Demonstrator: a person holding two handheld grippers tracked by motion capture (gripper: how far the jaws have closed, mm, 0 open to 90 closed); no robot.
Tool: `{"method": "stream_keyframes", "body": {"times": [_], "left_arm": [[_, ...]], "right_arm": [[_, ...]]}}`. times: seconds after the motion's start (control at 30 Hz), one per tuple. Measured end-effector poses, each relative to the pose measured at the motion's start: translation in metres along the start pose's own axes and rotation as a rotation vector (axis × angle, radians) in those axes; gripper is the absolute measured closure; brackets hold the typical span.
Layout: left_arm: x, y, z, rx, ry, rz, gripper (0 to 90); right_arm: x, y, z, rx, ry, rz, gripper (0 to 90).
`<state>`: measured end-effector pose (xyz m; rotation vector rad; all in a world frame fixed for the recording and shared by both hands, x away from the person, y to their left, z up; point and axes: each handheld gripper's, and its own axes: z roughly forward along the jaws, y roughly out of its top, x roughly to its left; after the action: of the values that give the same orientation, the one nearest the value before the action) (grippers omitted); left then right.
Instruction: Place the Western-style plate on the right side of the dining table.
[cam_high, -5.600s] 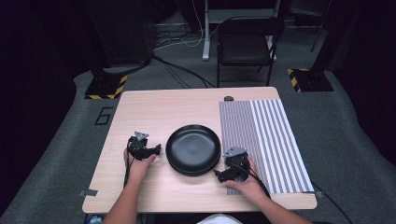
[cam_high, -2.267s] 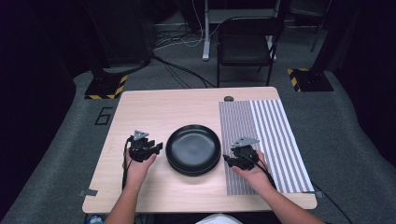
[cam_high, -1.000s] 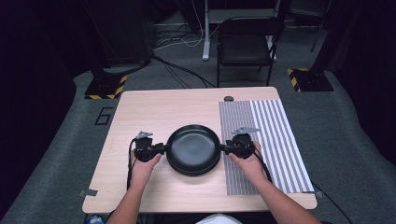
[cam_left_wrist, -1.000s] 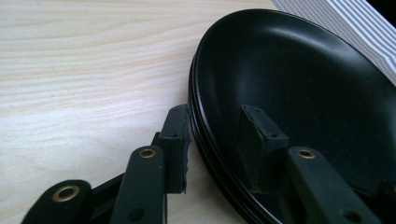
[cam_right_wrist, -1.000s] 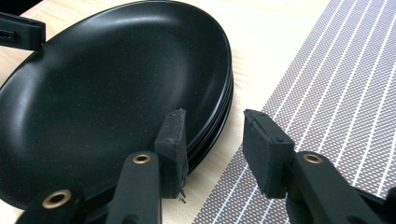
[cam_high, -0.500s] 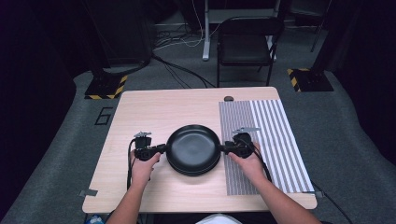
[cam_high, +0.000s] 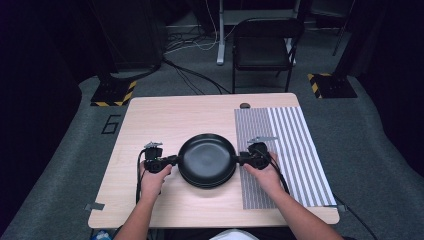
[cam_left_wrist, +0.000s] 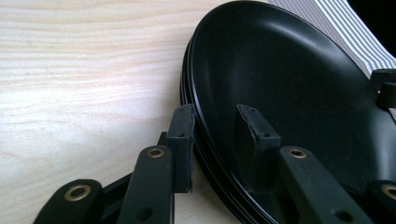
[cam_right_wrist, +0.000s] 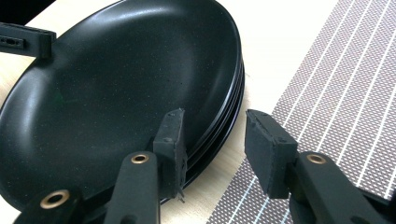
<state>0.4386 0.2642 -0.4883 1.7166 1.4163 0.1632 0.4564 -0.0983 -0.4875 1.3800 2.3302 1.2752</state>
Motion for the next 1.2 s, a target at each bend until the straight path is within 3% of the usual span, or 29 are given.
{"method": "stream_keyframes", "body": {"times": [0.07, 0.2, 0.37, 0.5, 0.9, 1.17, 1.2], "left_arm": [[0.0010, 0.0004, -0.0007, -0.009, -0.007, -0.021, 71.8], [0.0019, 0.0007, -0.0020, 0.000, 0.020, -0.012, 72.0], [0.0015, -0.0009, -0.0004, 0.008, 0.006, -0.033, 73.7], [-0.0001, -0.0016, 0.0001, 0.019, 0.019, -0.031, 74.3], [-0.0025, -0.0011, -0.0032, 0.017, 0.025, -0.038, 78.6], [-0.0039, -0.0005, -0.0018, 0.021, -0.002, -0.060, 78.8], [-0.0052, -0.0003, -0.0018, 0.027, 0.008, -0.042, 78.8]], "right_arm": [[-0.0002, -0.0002, 0.0007, 0.001, 0.002, 0.007, 57.1], [-0.0011, -0.0012, 0.0028, 0.009, 0.027, 0.016, 58.2], [-0.0008, -0.0015, 0.0038, 0.008, 0.028, 0.012, 58.4], [-0.0007, -0.0021, 0.0039, 0.017, 0.060, 0.037, 66.3], [-0.0009, -0.0021, 0.0028, 0.016, 0.066, 0.071, 69.2], [-0.0050, -0.0044, 0.0067, 0.041, 0.101, 0.151, 66.7], [-0.0052, -0.0044, 0.0070, 0.039, 0.102, 0.156, 66.8]]}}
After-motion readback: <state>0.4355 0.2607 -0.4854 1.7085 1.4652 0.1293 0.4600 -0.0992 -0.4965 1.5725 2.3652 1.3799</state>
